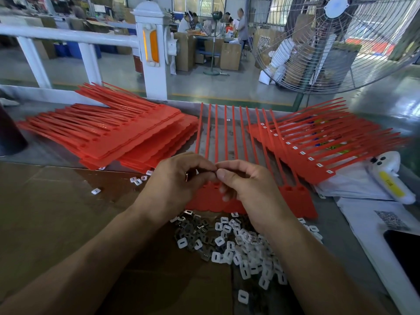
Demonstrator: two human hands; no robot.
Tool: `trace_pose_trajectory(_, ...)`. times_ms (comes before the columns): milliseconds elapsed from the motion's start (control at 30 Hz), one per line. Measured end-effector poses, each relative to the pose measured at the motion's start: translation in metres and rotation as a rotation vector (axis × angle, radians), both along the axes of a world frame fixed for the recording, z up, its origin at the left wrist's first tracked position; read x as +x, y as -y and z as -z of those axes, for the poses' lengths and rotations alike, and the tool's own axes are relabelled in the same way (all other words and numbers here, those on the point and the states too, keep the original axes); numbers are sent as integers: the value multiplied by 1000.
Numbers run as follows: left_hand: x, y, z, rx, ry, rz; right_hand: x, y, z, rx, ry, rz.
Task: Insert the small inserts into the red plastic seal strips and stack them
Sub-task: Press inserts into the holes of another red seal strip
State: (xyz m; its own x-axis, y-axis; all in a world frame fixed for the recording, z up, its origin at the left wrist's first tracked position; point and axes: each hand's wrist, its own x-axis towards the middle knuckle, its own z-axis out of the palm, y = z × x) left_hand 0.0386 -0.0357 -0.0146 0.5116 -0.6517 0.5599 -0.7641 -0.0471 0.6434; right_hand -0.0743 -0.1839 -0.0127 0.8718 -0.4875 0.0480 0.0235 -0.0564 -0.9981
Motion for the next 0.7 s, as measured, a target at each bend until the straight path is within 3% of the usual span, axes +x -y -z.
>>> trace_pose_trajectory(200,0,1,-2,-56,-51,-8,0,-4,-1,62,-13,-53)
trace_pose_trajectory(400,-1,1,-1,-63,-59,-30,-2,-5,-4,-17,-21,-56)
trace_pose_trajectory(567,-2,0,-6,-32,70,-21,-4,-5,-5,-63,-36,-59)
trace_pose_trajectory(700,-2,-1,-8,-16,70,-12,-4,-5,-5,-75,-21,-66)
